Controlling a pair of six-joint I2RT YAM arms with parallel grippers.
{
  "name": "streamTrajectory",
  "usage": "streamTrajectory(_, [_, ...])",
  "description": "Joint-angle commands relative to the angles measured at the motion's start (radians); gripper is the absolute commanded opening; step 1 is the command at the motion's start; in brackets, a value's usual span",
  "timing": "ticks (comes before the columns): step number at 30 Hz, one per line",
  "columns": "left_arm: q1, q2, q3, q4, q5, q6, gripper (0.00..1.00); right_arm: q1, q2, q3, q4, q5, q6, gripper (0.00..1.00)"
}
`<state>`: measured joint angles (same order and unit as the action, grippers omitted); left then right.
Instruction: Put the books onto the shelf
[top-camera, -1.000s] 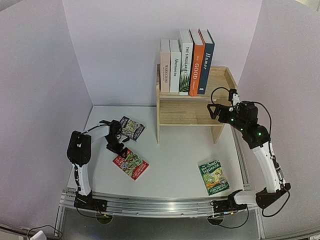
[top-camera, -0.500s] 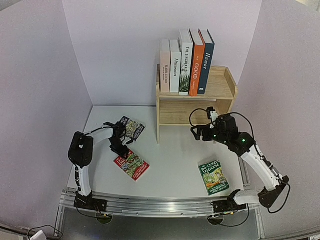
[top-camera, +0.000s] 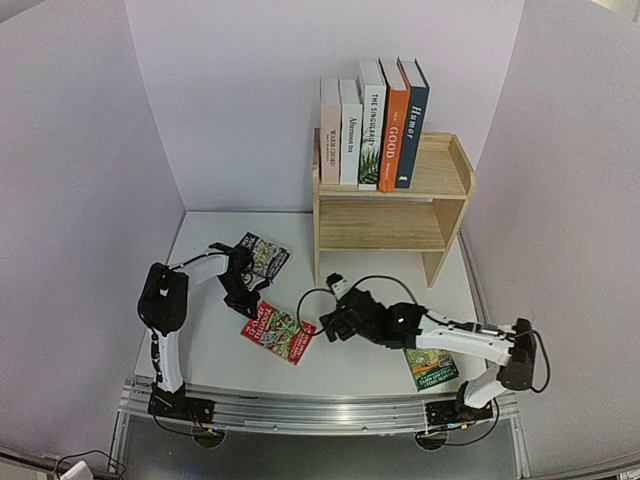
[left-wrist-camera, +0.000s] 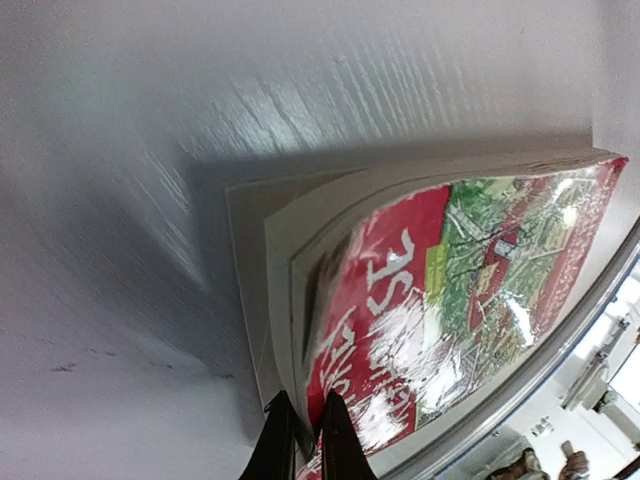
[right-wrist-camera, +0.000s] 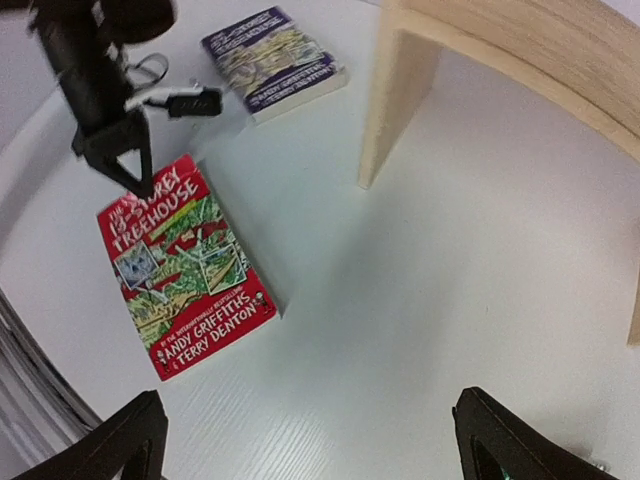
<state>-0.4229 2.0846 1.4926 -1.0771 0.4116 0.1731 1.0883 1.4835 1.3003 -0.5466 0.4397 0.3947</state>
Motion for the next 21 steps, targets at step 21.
streamTrajectory(21, [-0.008, -0.082, 0.094, -0.277, 0.287, -0.11, 0.0, 0.352, 0.85, 0.315, 0.537, 0.53, -0.785, 0.94])
